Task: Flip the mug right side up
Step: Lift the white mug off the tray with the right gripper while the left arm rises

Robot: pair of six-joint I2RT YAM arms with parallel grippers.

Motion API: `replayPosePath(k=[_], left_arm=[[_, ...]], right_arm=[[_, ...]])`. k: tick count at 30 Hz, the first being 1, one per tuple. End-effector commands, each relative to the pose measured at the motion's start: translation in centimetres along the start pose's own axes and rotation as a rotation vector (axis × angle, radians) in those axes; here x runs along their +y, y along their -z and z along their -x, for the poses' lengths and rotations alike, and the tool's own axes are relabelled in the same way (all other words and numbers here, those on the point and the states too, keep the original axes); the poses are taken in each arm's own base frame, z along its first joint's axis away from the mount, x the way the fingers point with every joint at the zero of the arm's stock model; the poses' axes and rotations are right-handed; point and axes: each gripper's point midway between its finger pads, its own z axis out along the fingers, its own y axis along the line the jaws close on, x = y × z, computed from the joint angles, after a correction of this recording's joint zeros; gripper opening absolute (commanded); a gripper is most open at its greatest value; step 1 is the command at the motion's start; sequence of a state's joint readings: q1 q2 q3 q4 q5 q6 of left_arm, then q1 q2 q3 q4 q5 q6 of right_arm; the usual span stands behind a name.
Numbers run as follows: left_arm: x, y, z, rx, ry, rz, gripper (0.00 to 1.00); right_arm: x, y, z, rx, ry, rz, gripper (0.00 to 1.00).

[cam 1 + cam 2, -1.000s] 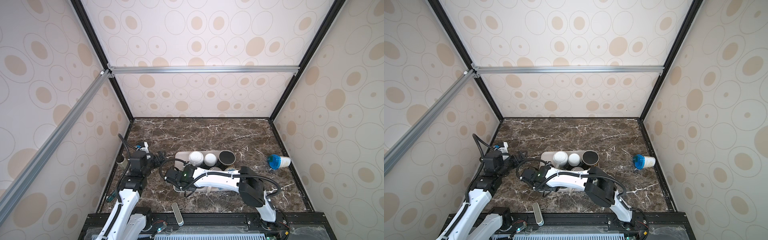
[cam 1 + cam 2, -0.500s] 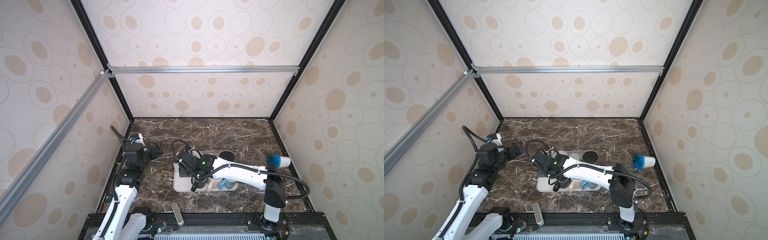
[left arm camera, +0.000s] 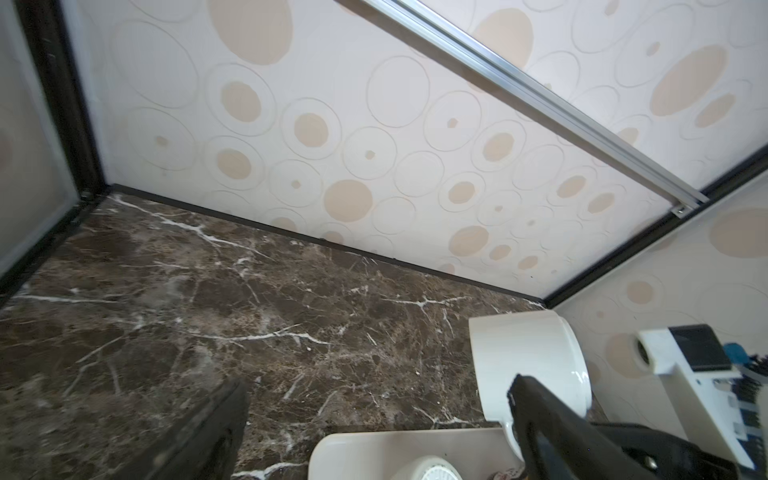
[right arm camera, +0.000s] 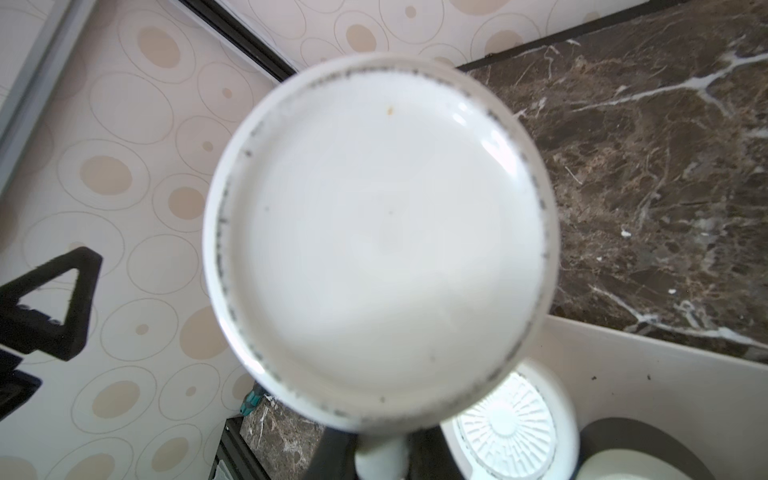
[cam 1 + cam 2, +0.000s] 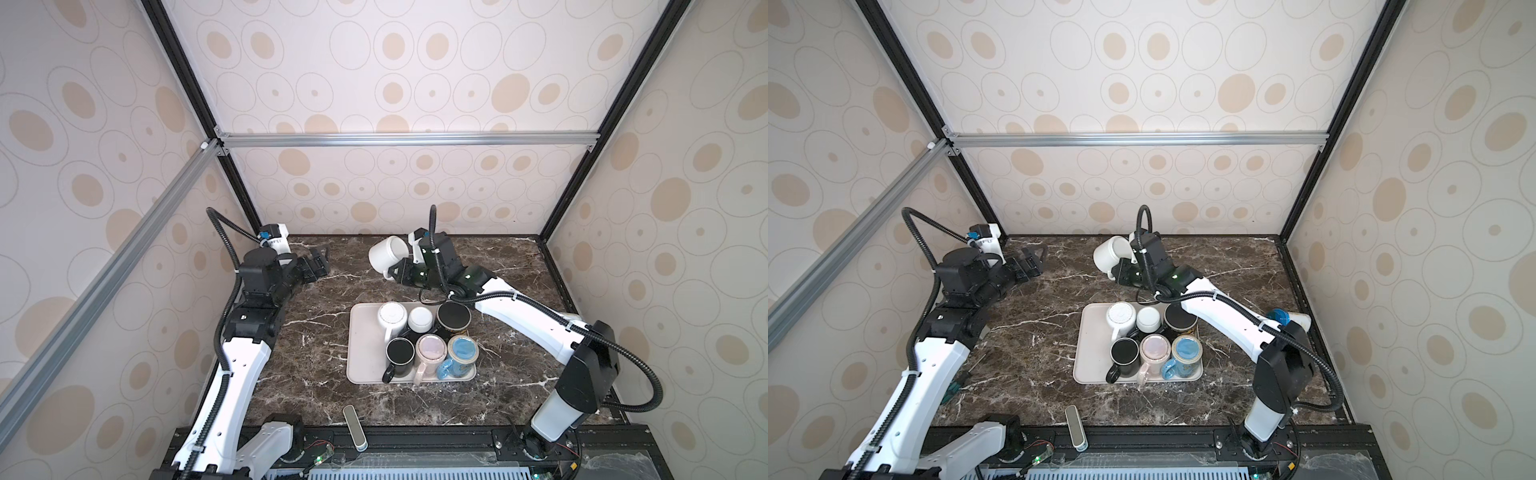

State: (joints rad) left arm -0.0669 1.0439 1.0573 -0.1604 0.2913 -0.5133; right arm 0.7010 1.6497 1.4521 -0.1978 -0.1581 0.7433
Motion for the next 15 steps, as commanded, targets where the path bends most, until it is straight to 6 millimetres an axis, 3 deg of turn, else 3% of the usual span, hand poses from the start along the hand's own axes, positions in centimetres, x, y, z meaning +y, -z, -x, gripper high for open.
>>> replayPosePath(k=[1,5,10,15], left_arm=[[-3.9,-0.9,0.3,-0.025,0.081,-0.267,0.96],[-5.3,-1.3,-0.5,-0.088,0.219,-0.448,0.91],[-5.4,-2.5,-2.6,-0.078,0.289,-0.482,0.88],[-6.5,-3.2,-4.5,-0.053,0.334,-0.544,0.87]], right_arm=[[5.4,4.6,5.5,-0.199,0.075,0.332,0.00],[4.2,5.8,6.8,-0.188,-0.024,0.451,0.00],[3.9,6.0,8.2,-0.207,-0.100,0.624,0.00],[5.3,5.9,8.6,-0.189,-0.131,0.776,0.00]])
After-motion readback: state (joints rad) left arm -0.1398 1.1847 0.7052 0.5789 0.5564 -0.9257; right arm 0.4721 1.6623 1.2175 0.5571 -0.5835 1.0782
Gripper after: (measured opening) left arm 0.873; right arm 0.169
